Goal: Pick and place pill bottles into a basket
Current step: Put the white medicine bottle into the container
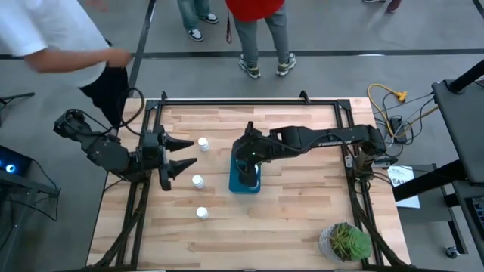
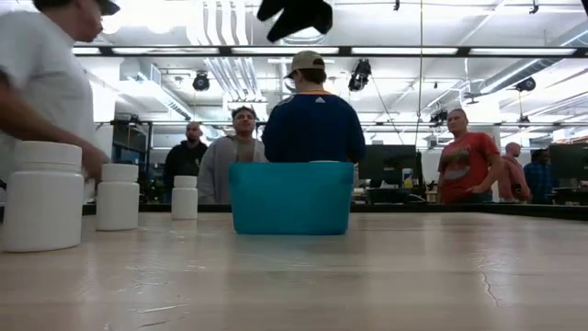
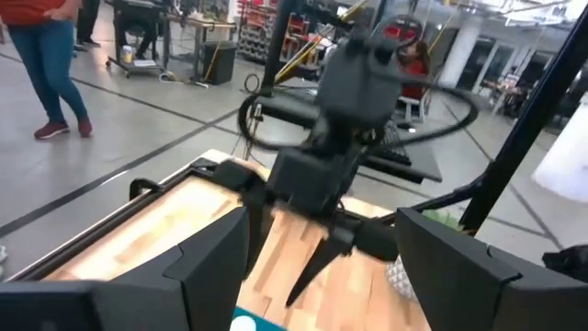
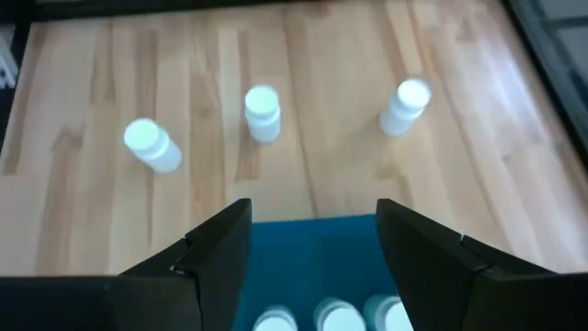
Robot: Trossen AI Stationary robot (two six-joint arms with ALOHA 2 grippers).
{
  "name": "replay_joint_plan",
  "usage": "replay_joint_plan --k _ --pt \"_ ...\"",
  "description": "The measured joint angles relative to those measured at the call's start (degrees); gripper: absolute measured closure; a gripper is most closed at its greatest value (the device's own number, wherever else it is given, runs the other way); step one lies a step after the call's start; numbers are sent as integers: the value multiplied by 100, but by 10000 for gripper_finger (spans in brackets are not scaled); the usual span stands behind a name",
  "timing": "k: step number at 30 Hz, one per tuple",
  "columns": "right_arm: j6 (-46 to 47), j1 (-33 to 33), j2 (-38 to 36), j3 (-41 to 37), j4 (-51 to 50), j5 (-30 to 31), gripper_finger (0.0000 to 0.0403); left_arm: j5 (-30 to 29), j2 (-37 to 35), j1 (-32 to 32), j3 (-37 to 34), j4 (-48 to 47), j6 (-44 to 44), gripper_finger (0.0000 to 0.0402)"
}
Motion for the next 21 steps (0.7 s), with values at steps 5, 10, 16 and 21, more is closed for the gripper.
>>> replay_joint_plan --k 5,10,16,21 --pt "-2 -2 0 394 -223 330 179 4 -248 -4 94 -714 -78 146" --pt "-2 -2 0 670 -275 727 179 -12 -447 4 220 -2087 -606 146" --pt "90 -4 0 701 -48 785 179 -29 -500 10 220 -3142 -744 146" --pt "275 -1 0 675 -40 784 179 -39 -455 214 220 -3777 -746 146"
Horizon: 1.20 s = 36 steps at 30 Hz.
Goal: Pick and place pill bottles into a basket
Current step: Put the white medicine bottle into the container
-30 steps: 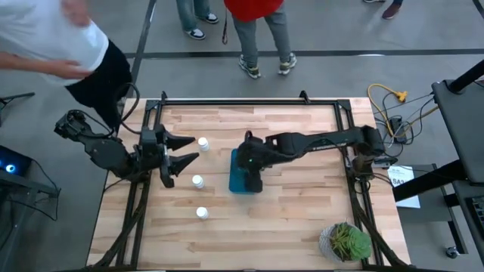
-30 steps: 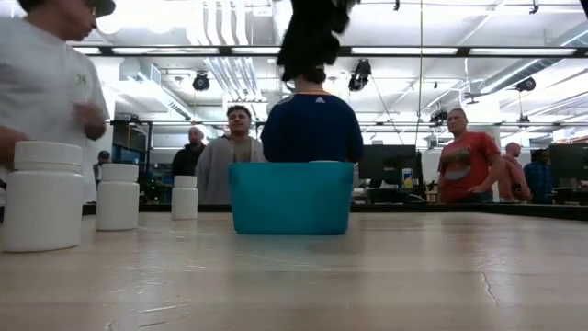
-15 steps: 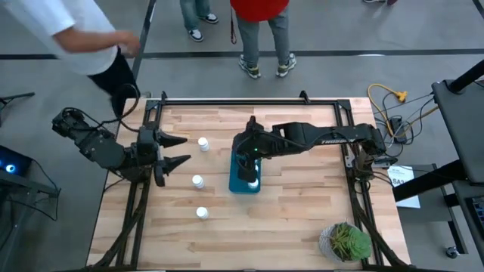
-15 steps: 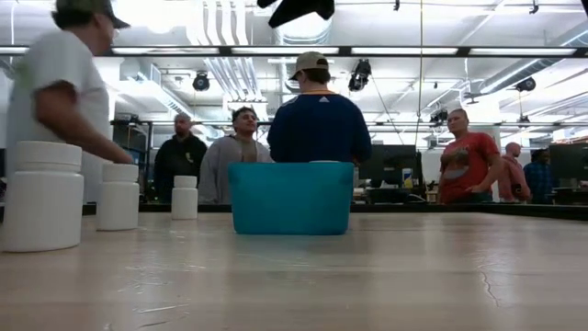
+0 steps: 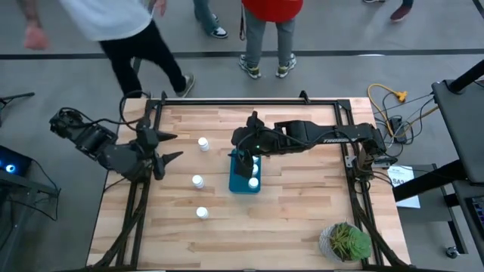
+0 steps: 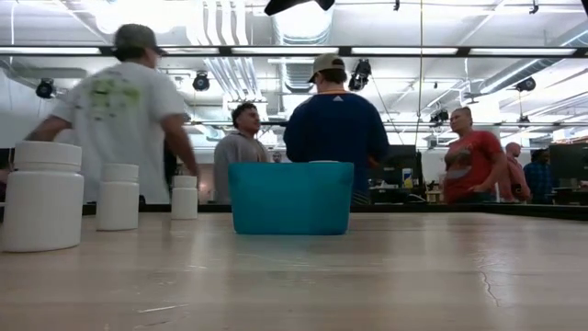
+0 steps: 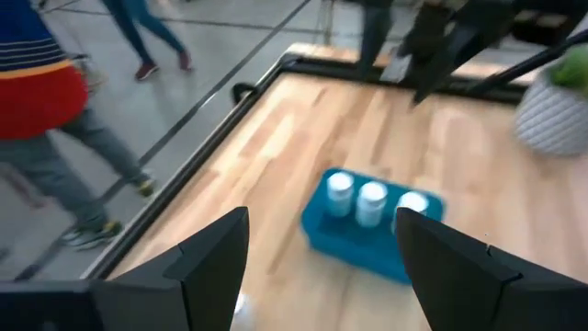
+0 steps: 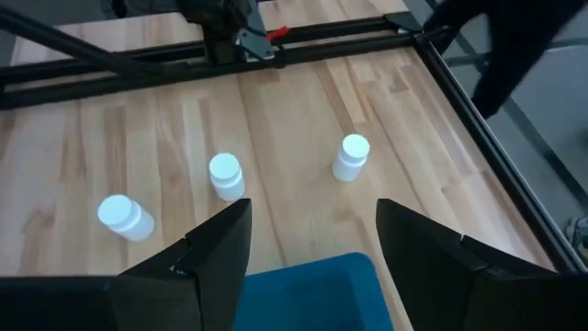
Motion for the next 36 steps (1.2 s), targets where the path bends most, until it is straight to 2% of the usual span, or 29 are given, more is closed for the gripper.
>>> replay_joint_plan --k 7,14,20,27,32,36 --pt "279 0 0 16 129 -1 179 184 12 457 -1 -397 5 146" --pt "753 1 0 197 641 -4 179 1205 89 1188 -33 -743 27 146" --pt "730 1 0 442 1040 -4 179 1612 208 1784 -170 -749 479 146" --pt "717 14 0 795 1058 -9 179 1967 558 2596 -260 -736 1237 146" --pt "707 66 0 1090 1042 -15 179 2686 826 3236 -313 -414 1943 146" --pt "576 130 0 1381 1042 -15 179 3118 845 3762 -634 53 2193 146"
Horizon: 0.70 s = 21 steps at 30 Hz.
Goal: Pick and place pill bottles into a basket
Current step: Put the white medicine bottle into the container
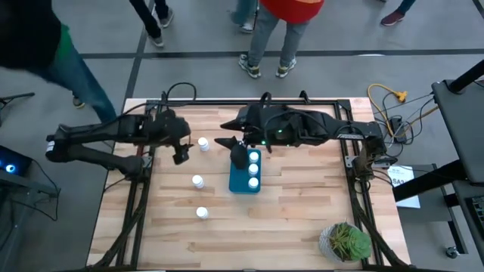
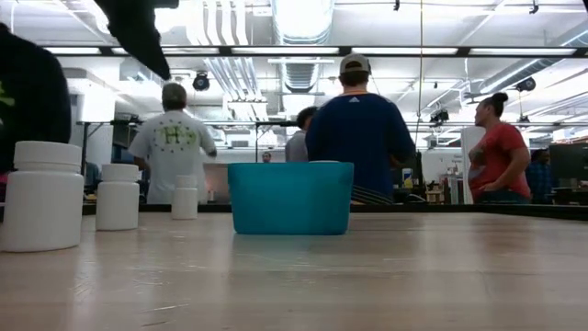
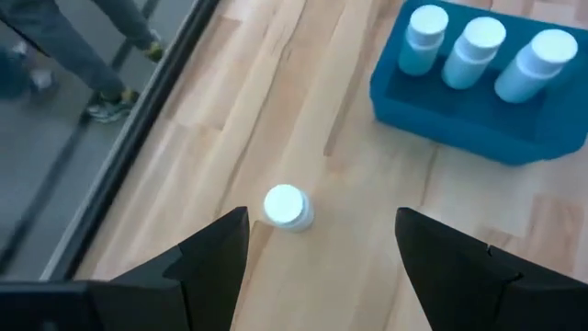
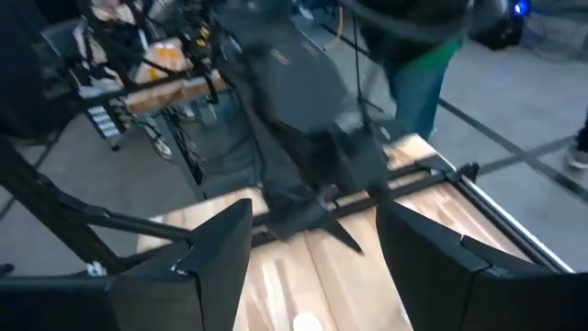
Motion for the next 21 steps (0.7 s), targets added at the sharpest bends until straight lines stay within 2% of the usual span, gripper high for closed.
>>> replay_joint_plan --k 5,9,17,21 --pt "-162 74 -4 354 0 7 179 913 -70 745 -635 484 74 146" --pt "-313 103 -4 512 -49 5 179 1403 -13 1060 -991 623 70 146" --pt "-405 102 -4 516 -97 7 179 1543 269 1334 -1164 1018 385 146" --pt "-405 100 -4 494 -114 7 179 1881 492 1622 -1238 1232 547 146"
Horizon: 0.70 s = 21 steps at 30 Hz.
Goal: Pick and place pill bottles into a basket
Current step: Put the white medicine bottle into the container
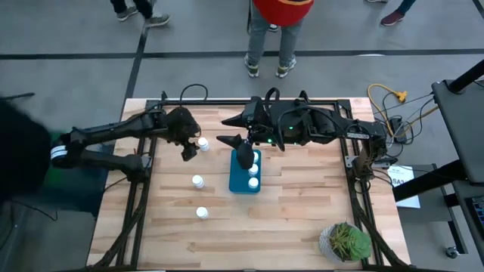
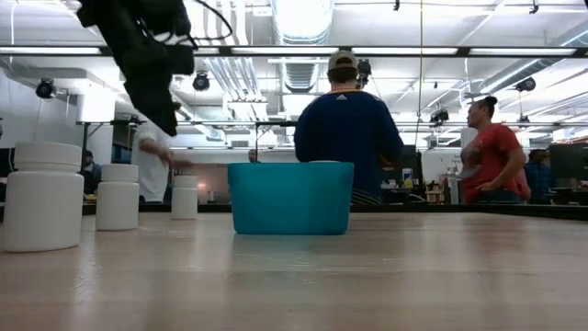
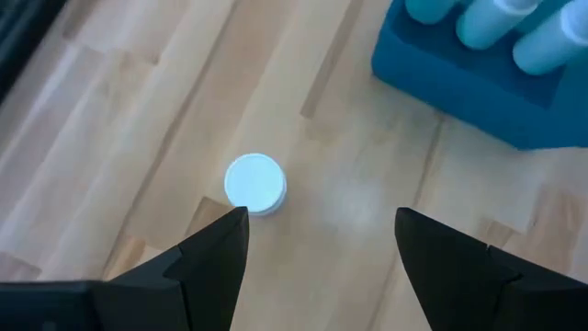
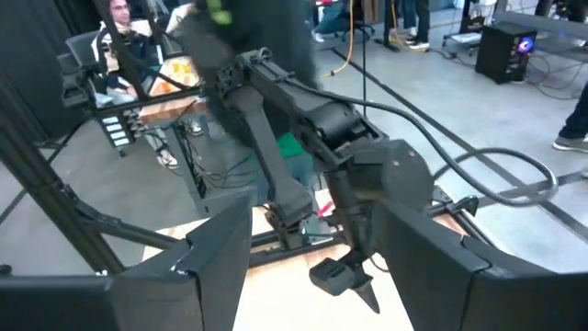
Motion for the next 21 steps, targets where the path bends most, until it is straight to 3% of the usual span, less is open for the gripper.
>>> replay_joint_plan --k 21 --pt "-89 1 -4 -4 -116 0 179 260 1425 761 118 388 681 146"
